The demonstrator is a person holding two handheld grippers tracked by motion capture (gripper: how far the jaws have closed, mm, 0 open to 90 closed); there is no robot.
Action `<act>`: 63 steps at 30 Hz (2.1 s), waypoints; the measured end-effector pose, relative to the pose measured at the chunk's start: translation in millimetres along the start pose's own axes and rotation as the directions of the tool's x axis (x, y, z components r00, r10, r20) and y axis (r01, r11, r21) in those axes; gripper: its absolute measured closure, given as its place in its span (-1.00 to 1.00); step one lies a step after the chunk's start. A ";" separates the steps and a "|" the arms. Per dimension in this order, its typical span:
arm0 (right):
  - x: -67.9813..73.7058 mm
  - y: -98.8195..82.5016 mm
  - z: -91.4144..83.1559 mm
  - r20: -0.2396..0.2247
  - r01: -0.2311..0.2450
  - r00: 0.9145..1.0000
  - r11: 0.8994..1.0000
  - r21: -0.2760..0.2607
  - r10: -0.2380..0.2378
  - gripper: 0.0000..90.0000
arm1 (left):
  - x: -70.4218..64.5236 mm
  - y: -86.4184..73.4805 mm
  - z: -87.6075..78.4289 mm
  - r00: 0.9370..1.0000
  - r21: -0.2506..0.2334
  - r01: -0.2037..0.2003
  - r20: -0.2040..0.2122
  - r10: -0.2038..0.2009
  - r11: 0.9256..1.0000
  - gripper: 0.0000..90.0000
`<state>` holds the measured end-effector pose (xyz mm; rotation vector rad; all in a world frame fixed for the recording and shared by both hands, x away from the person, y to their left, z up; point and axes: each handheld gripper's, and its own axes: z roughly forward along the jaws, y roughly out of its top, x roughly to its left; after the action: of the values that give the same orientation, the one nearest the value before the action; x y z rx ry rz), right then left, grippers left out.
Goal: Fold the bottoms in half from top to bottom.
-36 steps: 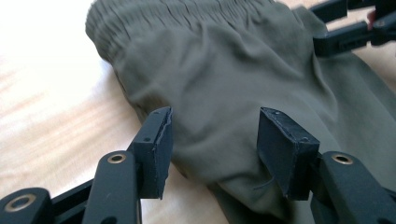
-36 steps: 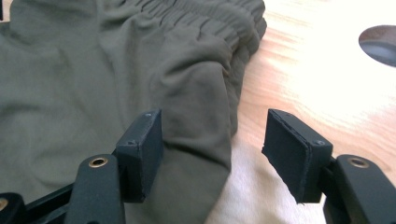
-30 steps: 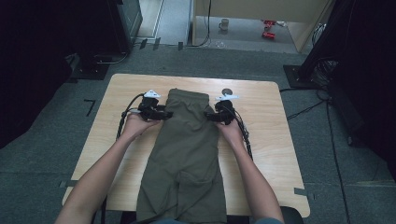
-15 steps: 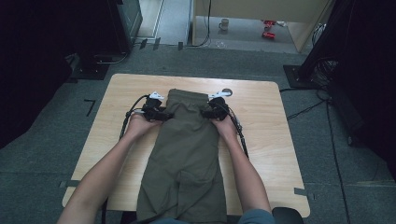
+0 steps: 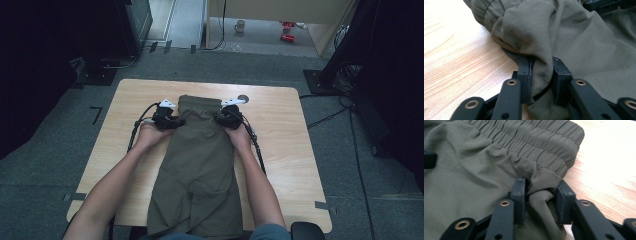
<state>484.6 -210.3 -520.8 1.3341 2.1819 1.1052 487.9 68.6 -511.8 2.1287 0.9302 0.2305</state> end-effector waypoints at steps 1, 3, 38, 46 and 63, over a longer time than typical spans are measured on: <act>-0.1 0.1 0.0 -0.005 -0.004 1.000 1.000 0.000 0.004 0.53 | -0.2 0.4 0.2 1.000 0.003 0.001 0.003 -0.001 1.000 0.65; -0.3 0.1 -0.1 -0.012 -0.015 1.000 1.000 0.001 0.015 0.62 | -0.4 1.0 0.9 1.000 0.004 0.005 0.009 -0.005 1.000 0.71; -28.2 100.4 -55.2 -0.040 -0.089 0.995 0.994 -0.063 0.087 0.93 | 14.7 106.9 -47.0 1.000 -0.148 -0.015 -0.021 0.012 0.989 0.81; -13.9 134.0 -90.2 0.011 0.032 0.999 0.974 -0.222 -0.030 0.92 | 9.3 121.0 -75.3 0.992 -0.236 -0.102 -0.096 0.082 0.966 0.81; 21.0 52.2 -105.6 -0.106 0.087 0.989 0.987 -0.136 -0.102 0.89 | -33.1 40.8 -95.2 0.995 -0.188 -0.098 -0.032 0.093 0.977 0.80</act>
<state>437.3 -225.0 -411.9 1.1257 2.1841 1.2912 444.5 84.9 -413.5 1.9994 0.7870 0.3780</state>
